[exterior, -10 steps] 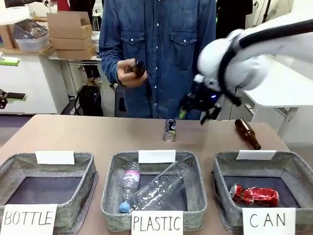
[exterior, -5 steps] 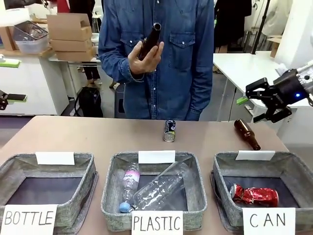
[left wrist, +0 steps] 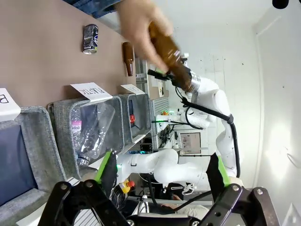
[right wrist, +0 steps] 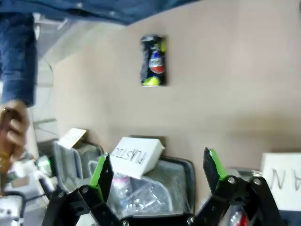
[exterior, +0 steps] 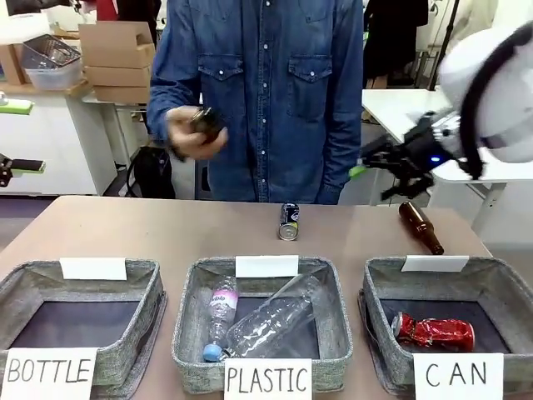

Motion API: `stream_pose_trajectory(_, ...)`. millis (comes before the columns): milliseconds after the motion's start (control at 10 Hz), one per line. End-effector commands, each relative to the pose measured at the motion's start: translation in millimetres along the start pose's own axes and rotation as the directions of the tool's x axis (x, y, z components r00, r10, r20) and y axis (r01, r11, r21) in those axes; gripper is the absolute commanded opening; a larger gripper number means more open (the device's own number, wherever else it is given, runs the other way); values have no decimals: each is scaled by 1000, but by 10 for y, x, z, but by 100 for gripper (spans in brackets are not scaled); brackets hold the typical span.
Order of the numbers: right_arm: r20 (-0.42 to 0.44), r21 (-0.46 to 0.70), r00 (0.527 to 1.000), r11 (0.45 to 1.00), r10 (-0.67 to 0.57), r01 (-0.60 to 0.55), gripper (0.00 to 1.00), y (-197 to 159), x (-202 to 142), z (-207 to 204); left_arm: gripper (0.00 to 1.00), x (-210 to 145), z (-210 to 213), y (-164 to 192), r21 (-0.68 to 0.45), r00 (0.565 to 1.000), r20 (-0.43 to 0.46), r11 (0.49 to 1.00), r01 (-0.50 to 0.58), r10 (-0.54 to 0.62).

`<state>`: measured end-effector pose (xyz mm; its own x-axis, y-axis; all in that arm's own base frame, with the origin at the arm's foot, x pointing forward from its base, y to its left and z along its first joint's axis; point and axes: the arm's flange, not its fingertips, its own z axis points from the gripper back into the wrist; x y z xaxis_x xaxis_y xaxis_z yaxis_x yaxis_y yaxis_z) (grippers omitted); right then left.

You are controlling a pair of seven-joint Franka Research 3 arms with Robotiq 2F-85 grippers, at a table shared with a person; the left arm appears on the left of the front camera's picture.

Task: Sort the can waste into the basket.
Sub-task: Pick up the can waste from the table and place it in the right Fabric basket.

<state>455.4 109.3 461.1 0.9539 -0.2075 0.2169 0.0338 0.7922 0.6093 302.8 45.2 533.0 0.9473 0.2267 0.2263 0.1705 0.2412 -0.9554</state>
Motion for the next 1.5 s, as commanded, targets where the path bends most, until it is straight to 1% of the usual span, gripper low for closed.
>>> stream_pose_trajectory(0,-16,-6,999,999,44,-44,100,45,231,-139,100,-20,22,-15,-1,1000,-10,1000,11,-11)
stream_pose_trajectory(100,27,-22,1000,1000,16,-15,100,-71,168,68,100,-20,22,-15,-1,1000,-10,1000,11,-11)
stream_pose_trajectory(200,54,-92,998,995,32,-27,100,-82,99,140,100,-20,22,-15,-1,1000,-10,1000,11,-11)
stream_pose_trajectory(300,40,-171,994,981,102,-93,100,127,117,-127,100,-20,22,-15,-1,1000,-10,1000,11,-11)
stream_pose_trajectory(400,-29,-242,985,955,171,-173,100,363,194,-577,100,-20,22,-15,-1,1000,-10,1000,11,-11)
stream_pose_trajectory(500,-71,-279,974,934,214,-226,100,525,267,-962,100,-20,22,-15,-1,1000,-10,1000,11,-11)
stream_pose_trajectory(600,-105,-388,969,887,225,-248,100,656,356,-1428,100,-20,22,-15,-1,1000,-10,1000,11,-11)
stream_pose_trajectory(700,-126,-420,967,872,219,-252,100,722,360,-1621,100,-20,22,-15,-1,1000,-10,1000,11,-11)
stream_pose_trajectory(800,-143,-474,964,839,226,-267,100,771,358,-1916,100,-20,22,-15,-1,1000,-10,1000,11,-11)
stream_pose_trajectory(1000,-196,-548,960,789,201,-277,100,749,350,-2367,100,-20,22,-15,-1,1000,-10,1000,11,-11)
stream_pose_trajectory(1200,-239,-493,951,819,197,-294,100,770,337,-2576,100,-20,22,-15,-1,1000,-10,1000,11,-11)
stream_pose_trajectory(1400,-251,-506,951,813,180,-287,100,779,353,-2682,100,-20,22,-15,-1,1000,-10,1000,11,-11)
